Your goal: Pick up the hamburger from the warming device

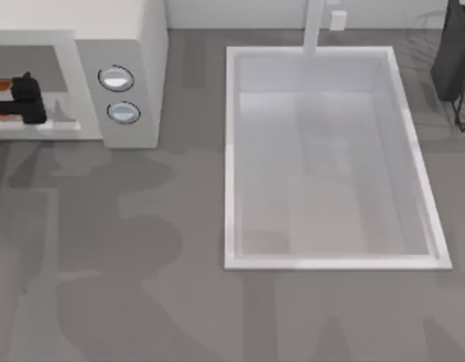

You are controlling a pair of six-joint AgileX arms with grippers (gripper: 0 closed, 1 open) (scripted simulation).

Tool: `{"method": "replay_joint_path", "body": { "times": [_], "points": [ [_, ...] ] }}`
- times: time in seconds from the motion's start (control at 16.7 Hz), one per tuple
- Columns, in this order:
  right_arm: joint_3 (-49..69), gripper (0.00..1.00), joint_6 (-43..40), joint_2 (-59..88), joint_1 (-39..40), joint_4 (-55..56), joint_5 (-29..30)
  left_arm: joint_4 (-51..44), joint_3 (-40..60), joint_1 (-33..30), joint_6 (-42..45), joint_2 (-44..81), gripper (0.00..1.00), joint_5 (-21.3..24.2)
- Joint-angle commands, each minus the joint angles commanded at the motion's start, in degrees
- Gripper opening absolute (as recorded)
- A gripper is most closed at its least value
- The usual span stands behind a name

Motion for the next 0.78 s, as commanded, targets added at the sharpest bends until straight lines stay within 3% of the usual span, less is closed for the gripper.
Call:
{"method": "replay_joint_path", "body": {
  "times": [0.42,0.78],
  "points": [
    [0.00,1.00,0.00,0.00,0.00,0.00,0.00,12.76,11.30,1.78,0.85,28.10,1.00,2.16],
    [0.00,1.00,0.00,0.00,0.00,0.00,0.00,15.16,13.42,2.11,1.01,33.37,1.00,2.56]
  ]
}}
